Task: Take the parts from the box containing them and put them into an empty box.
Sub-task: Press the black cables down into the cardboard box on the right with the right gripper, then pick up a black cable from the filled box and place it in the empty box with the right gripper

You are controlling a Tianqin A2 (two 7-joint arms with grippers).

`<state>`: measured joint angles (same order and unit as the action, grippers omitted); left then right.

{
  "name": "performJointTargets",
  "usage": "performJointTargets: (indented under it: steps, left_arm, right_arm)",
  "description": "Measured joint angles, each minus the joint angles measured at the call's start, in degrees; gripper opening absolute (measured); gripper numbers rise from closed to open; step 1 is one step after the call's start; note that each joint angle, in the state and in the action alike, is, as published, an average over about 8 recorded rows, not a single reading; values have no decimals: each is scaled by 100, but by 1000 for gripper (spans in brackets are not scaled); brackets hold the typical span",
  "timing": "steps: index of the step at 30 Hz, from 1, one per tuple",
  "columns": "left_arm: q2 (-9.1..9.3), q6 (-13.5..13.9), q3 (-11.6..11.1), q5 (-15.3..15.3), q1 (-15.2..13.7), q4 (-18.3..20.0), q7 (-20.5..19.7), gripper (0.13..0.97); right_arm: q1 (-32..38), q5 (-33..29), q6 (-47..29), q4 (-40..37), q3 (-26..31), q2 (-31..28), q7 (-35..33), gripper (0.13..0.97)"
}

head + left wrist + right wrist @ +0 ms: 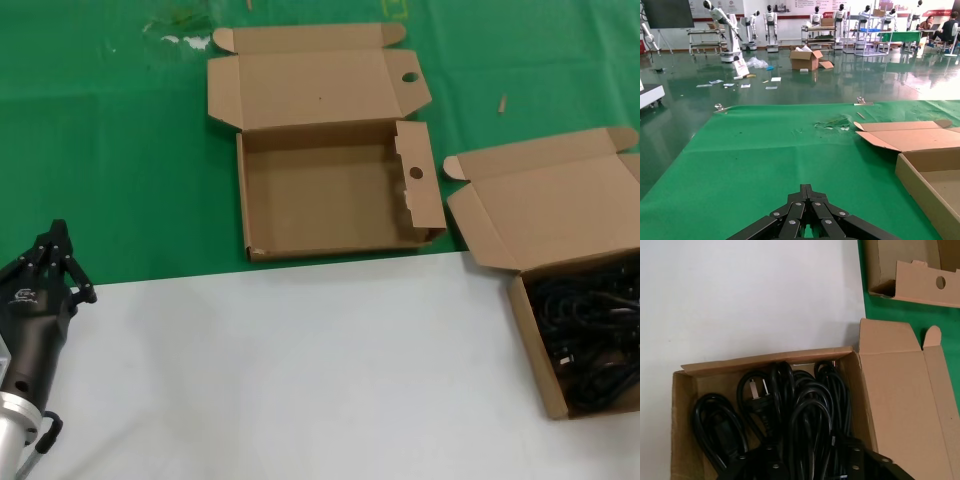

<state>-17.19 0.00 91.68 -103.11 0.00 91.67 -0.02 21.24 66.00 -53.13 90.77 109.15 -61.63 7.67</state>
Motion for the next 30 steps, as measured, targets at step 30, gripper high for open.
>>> performJointTargets:
  steps: [30]
  left_arm:
    - [0,0,0,0,0,0,0,140]
  right_arm:
    - [741,116,-821,686,-331,24,869,232]
